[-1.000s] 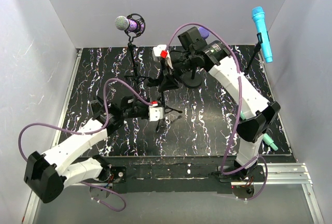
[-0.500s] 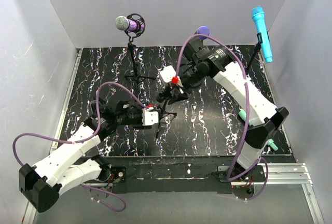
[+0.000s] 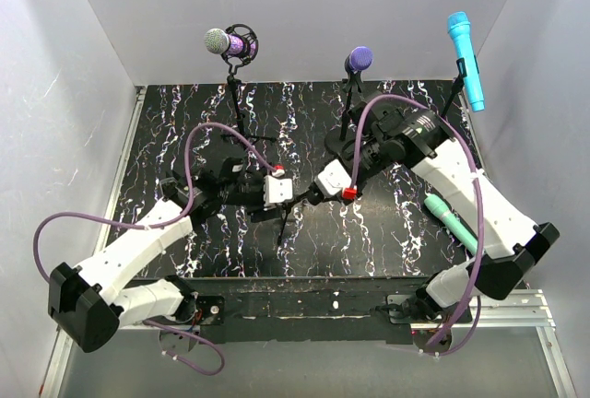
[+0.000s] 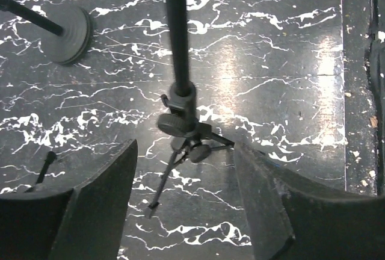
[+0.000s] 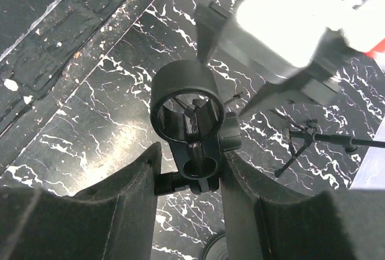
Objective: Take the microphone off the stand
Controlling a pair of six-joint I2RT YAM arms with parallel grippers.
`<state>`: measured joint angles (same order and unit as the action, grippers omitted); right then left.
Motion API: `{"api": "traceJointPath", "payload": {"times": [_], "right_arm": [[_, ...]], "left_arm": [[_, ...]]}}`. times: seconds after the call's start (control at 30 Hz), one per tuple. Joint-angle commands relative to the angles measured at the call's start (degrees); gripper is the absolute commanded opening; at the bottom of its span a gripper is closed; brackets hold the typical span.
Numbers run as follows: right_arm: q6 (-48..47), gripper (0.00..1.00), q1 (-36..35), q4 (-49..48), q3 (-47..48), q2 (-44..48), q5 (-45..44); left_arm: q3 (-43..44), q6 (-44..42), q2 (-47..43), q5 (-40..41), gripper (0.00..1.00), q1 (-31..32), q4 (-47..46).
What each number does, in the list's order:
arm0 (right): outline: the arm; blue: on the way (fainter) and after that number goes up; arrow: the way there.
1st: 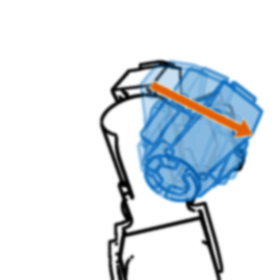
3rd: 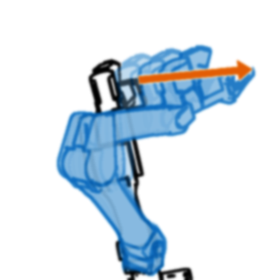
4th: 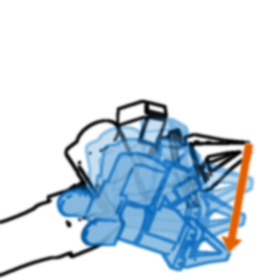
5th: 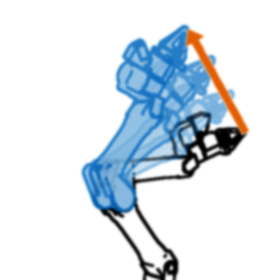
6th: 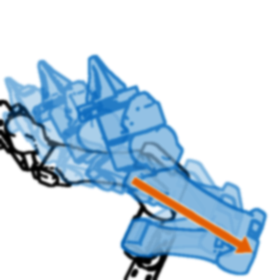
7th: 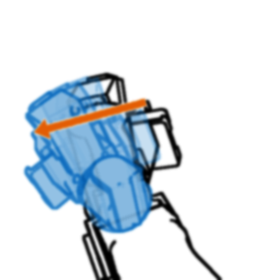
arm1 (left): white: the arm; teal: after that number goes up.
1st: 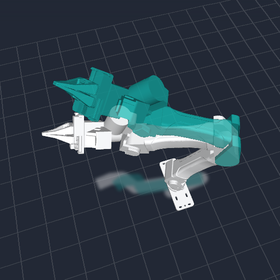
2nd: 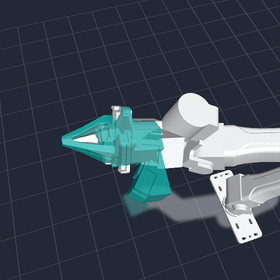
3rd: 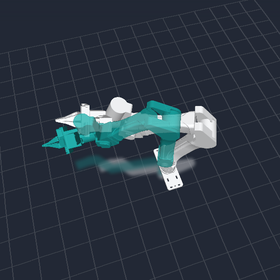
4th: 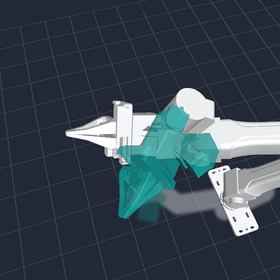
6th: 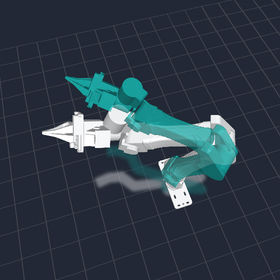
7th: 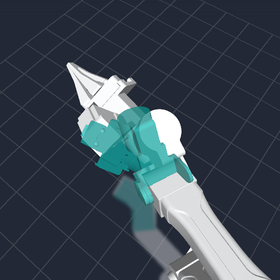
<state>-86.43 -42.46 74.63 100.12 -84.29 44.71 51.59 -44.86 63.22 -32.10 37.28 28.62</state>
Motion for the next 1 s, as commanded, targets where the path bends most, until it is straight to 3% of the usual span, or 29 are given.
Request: {"api": "traceJointPath", "payload": {"times": [0.0, 0.13, 0.33, 0.53, 0.6, 0.73, 0.87, 0.97], "right_arm": [[-3.2, 0.01, -0.3, -4.0, -4.1, 1.8, -1.9], [-3.9, 0.01, 0.0, -4.8, -6.2, 2.9, -2.4], [-6.6, 0.01, 0.4, -6.4, -8.9, 4.1, -3.4], [-6.4, 0.01, 0.8, -6.3, -8.9, 4.0, -3.2], [-6.0, 0.01, 1.1, -6.4, -8.8, 4.0, -3.0], [-5.4, 0.01, 1.1, -6.8, -8.8, 3.8, -3.0], [-4.7, 0.01, 1.1, -6.9, -9.0, 3.6, -3.1], [-4.4, 0.01, 1.1, -7.0, -9.1, 3.7, -3.0]], "left_arm": [[6.2, -3.0, 2.1, -1.3, 0.66, -0.5, 4.7], [11.0, -11.6, 6.5, -6.4, 0.64, -0.5, 12.4], [21.0, -23.2, 17.2, -10.8, 0.52, -2.8, 25.1], [29.3, -29.8, 25.6, -11.4, 0.35, -6.2, 35.3], [29.8, -29.6, 26.3, -12.2, 0.33, -6.8, 35.7], [28.2, -26.7, 25.0, -14.6, 0.34, -7.0, 32.7], [24.3, -21.5, 21.5, -15.1, 0.51, -6.9, 26.0], [20.8, -18.3, 18.4, -14.3, 0.54, -6.4, 20.5]]}}
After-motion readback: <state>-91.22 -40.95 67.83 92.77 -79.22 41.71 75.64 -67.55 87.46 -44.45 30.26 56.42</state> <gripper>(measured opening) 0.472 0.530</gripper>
